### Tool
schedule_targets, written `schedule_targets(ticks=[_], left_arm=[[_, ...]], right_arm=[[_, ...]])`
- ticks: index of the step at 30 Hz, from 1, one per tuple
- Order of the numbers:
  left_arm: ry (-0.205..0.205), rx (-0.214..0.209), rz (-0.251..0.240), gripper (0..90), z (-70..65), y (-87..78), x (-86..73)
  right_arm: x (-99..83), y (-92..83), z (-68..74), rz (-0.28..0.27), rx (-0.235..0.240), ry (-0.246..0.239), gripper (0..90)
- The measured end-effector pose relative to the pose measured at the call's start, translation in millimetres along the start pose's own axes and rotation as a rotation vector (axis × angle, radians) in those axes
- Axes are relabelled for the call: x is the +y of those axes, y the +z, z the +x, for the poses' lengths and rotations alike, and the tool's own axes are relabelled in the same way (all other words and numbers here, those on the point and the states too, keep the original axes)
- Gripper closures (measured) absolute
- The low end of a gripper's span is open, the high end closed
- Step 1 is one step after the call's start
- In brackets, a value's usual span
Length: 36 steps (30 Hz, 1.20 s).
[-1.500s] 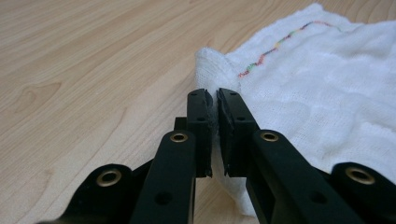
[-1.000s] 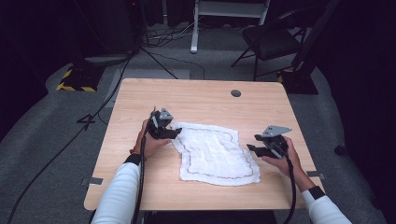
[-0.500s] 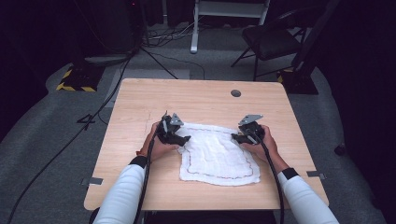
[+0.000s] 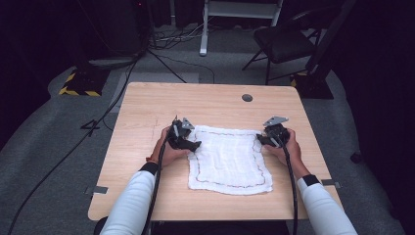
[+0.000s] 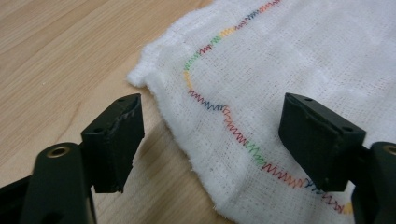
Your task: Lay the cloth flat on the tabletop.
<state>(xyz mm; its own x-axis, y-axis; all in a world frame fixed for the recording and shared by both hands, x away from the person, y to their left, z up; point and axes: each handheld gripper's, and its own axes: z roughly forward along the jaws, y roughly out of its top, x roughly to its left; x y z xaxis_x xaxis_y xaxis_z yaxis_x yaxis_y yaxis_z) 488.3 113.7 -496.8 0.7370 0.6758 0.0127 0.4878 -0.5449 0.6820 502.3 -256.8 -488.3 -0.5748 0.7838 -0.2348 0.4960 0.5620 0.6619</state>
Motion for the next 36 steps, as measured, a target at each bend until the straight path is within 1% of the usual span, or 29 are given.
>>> schedule_targets(ticks=[2, 4, 5, 7, 8, 9, 10, 11, 12, 14, 15, 16, 18, 20, 21, 22, 23, 25, 26, 27, 28, 29, 30, 31, 33, 35, 36], left_arm=[[0.003, 0.009, 0.0, 20.0, 1.4, 3.0, 2.1], [-0.01, -0.001, 0.0, 18.8, 2.6, 5.4, 3.9], [-0.016, -0.002, -0.002, 18.7, 3.5, 6.3, 4.7], [-0.042, -0.013, -0.007, 18.5, 6.0, 7.0, 5.8], [-0.05, -0.018, -0.008, 18.6, 7.4, 7.5, 6.2], [-0.05, -0.018, -0.008, 18.6, 7.4, 7.5, 6.2], [-0.052, -0.019, -0.016, 18.8, 7.8, 6.3, 6.7], [-0.046, -0.019, -0.02, 19.1, 7.8, 5.4, 7.1], [-0.043, -0.015, -0.024, 19.1, 8.4, 4.6, 7.6], [-0.055, -0.016, -0.028, 19.2, 9.8, 4.1, 8.0], [-0.053, -0.013, -0.026, 19.2, 10.6, 4.6, 7.9], [-0.053, -0.006, -0.02, 19.1, 11.3, 5.7, 7.6], [-0.061, -0.014, -0.002, 19.7, 12.4, 8.5, 6.1], [-0.061, -0.02, 0.001, 19.2, 12.7, 9.4, 5.4], [-0.062, -0.02, -0.001, 20.1, 12.9, 9.2, 5.7], [-0.052, -0.03, 0.004, 22.6, 12.4, 8.0, 6.3], [-0.039, -0.043, 0.001, 27.6, 11.6, 7.4, 6.6], [-0.027, -0.073, 0.001, 42.1, 9.8, 6.0, 8.0], [-0.026, -0.081, 0.0, 49.2, 8.5, 5.7, 8.6], [-0.026, -0.081, 0.0, 55.4, 8.5, 5.7, 8.6], [-0.013, -0.094, 0.008, 61.9, 6.5, 4.4, 9.7], [-0.004, -0.094, 0.014, 65.5, 5.1, 3.1, 10.2], [0.005, -0.086, 0.005, 71.6, 3.2, 1.6, 10.5], [0.023, -0.077, -0.004, 75.0, 1.9, -1.1, 11.2], [0.039, -0.073, -0.033, 80.6, 0.7, -8.5, 13.3], [0.04, -0.057, -0.075, 85.9, 0.5, -17.9, 15.4], [0.038, -0.063, -0.098, 86.7, 1.0, -22.3, 16.2]], right_arm=[[-1.0, 1.5, -1.1, -0.016, 0.015, 0.02, 54.4], [-2.5, 2.2, -2.9, -0.028, 0.038, 0.046, 56.8], [-3.4, 2.3, -3.9, -0.034, 0.061, 0.065, 57.0], [-4.7, 2.4, -7.0, -0.042, 0.133, 0.103, 52.9], [-4.0, 3.4, -9.6, -0.032, 0.184, 0.135, 48.9], [-4.0, 3.4, -9.6, -0.032, 0.184, 0.135, 48.9], [-0.9, 2.4, -15.2, -0.05, 0.258, 0.218, 47.8], [1.2, 1.4, -15.1, -0.054, 0.255, 0.214, 46.7], [3.2, 2.4, -14.8, -0.048, 0.245, 0.198, 45.4], [4.8, 6.2, -13.7, -0.03, 0.232, 0.188, 44.8], [4.9, 9.0, -13.4, -0.016, 0.221, 0.182, 44.0], [4.5, 11.8, -13.4, -0.005, 0.218, 0.182, 43.5], [3.9, 13.5, -13.3, -0.015, 0.215, 0.191, 43.8], [4.5, 13.6, -12.8, -0.011, 0.208, 0.187, 44.8], [5.8, 13.1, -10.8, -0.005, 0.204, 0.163, 53.5], [6.3, 12.5, -8.7, -0.007, 0.214, 0.157, 57.9], [6.7, 11.7, -6.7, -0.007, 0.217, 0.154, 62.2], [6.7, 10.9, -4.3, -0.012, 0.225, 0.148, 69.3], [6.5, 10.5, -3.7, -0.012, 0.231, 0.153, 72.0], [6.5, 10.5, -3.7, -0.012, 0.231, 0.153, 72.0], [6.0, 10.1, -2.8, -0.019, 0.246, 0.146, 80.4], [6.3, 9.7, -2.1, -0.018, 0.245, 0.141, 81.6], [6.8, 8.9, -0.9, -0.016, 0.237, 0.129, 82.9], [7.5, 7.9, 0.4, -0.015, 0.227, 0.118, 83.4], [8.6, 3.2, 1.1, -0.032, 0.219, 0.108, 84.0], [10.3, -5.1, -0.3, -0.065, 0.218, 0.118, 84.2], [11.7, -10.2, -1.0, -0.081, 0.215, 0.117, 84.3]])
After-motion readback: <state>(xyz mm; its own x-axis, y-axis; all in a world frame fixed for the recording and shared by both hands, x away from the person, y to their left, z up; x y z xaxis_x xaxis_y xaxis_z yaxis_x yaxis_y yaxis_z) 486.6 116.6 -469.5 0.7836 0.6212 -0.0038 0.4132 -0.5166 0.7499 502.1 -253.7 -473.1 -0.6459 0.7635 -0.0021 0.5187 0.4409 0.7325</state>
